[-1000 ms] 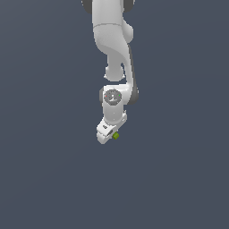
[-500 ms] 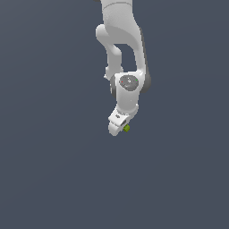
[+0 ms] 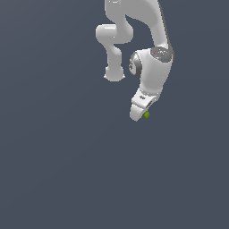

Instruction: Pick up the object and move it to a goal position.

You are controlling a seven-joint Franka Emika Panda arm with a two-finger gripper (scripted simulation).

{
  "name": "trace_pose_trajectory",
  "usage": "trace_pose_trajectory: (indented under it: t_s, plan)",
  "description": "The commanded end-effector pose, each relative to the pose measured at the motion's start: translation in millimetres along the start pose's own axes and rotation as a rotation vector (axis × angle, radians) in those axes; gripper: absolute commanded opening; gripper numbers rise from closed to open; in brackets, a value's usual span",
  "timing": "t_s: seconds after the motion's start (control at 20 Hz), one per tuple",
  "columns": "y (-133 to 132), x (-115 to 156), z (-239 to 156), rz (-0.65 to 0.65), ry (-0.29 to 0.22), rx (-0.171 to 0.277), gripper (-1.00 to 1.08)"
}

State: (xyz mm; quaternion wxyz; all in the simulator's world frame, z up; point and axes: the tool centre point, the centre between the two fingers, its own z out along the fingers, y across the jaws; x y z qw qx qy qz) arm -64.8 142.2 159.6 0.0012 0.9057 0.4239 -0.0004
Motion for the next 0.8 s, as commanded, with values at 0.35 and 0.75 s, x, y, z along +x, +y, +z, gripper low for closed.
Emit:
trace_pose_trajectory:
  t_s: [0.35, 0.75]
  plan:
    - [-56, 41, -63, 0.001, 0.001, 0.001, -1.00]
    - [-69, 54, -79, 0.001, 0.001, 0.002, -1.00]
